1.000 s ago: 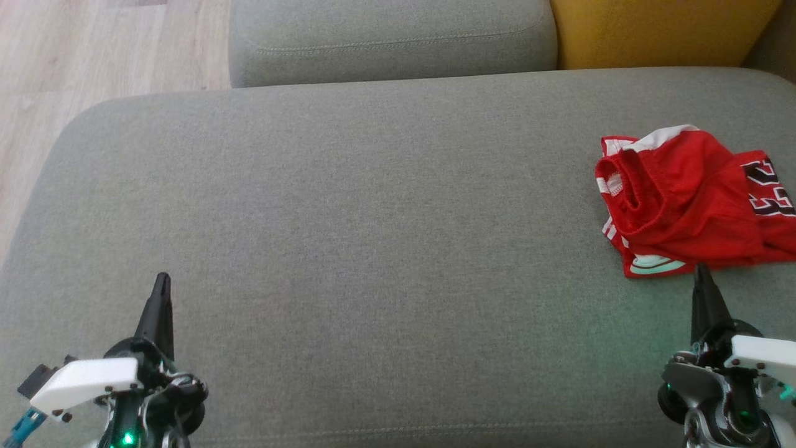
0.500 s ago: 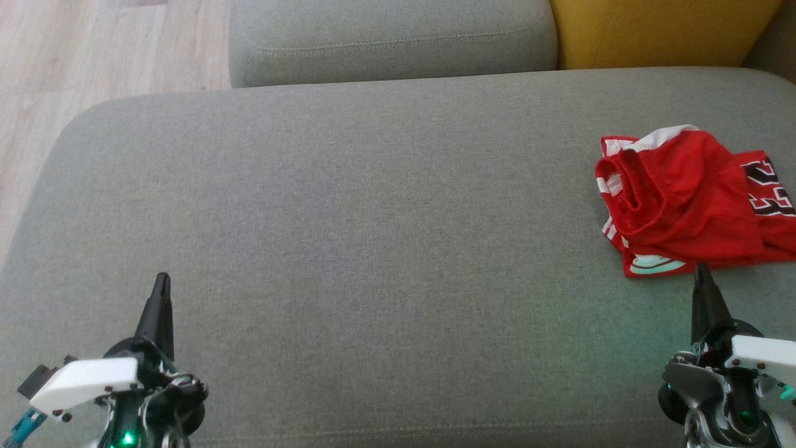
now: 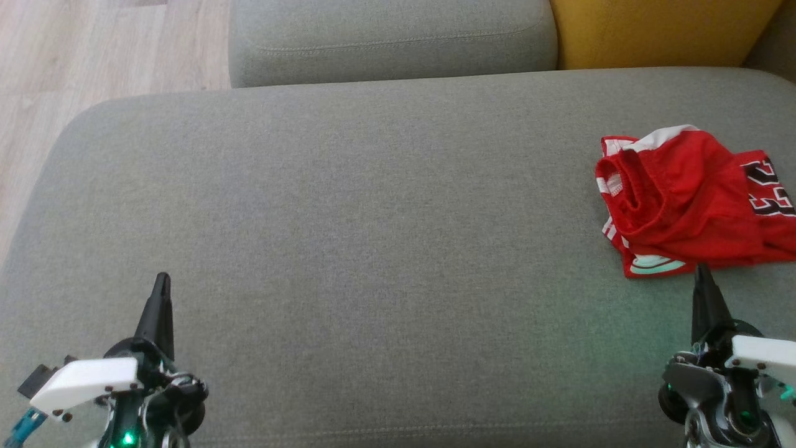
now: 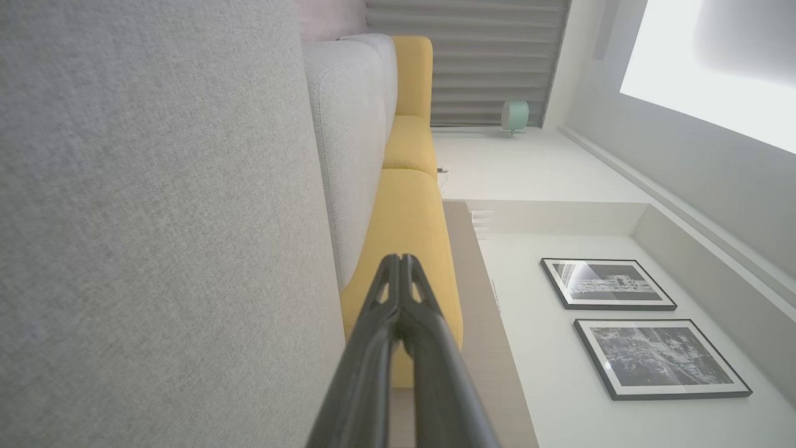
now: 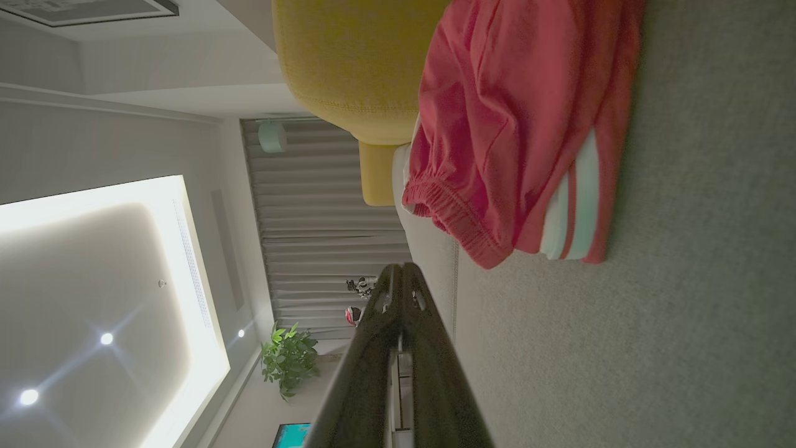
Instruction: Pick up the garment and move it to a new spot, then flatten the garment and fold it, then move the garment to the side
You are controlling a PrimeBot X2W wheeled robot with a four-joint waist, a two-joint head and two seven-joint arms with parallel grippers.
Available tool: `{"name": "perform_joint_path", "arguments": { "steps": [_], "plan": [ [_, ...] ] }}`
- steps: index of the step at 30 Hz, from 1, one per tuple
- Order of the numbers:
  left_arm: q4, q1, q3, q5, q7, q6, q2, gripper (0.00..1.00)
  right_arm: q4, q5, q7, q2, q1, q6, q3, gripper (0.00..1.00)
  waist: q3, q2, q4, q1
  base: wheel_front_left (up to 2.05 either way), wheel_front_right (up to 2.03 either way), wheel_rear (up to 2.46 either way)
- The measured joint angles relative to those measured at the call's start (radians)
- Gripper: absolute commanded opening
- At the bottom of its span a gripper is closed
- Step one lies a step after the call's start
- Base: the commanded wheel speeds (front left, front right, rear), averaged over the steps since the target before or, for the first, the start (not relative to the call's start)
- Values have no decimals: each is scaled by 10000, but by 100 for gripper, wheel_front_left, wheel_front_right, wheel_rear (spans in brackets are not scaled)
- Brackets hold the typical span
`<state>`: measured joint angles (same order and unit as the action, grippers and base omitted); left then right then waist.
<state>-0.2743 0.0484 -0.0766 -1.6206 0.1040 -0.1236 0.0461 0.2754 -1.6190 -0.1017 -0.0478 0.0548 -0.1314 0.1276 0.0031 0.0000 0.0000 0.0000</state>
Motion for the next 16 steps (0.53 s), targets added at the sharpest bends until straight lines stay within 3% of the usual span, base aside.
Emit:
{"name": "perform_joint_path", "arguments": {
  "steps": [16],
  "plan": [
    [0, 16, -4, 0, 2, 0, -12, 0, 2, 0, -44, 6, 0, 0, 12, 0, 0, 0, 0, 0, 0, 0, 0]
  ]
}}
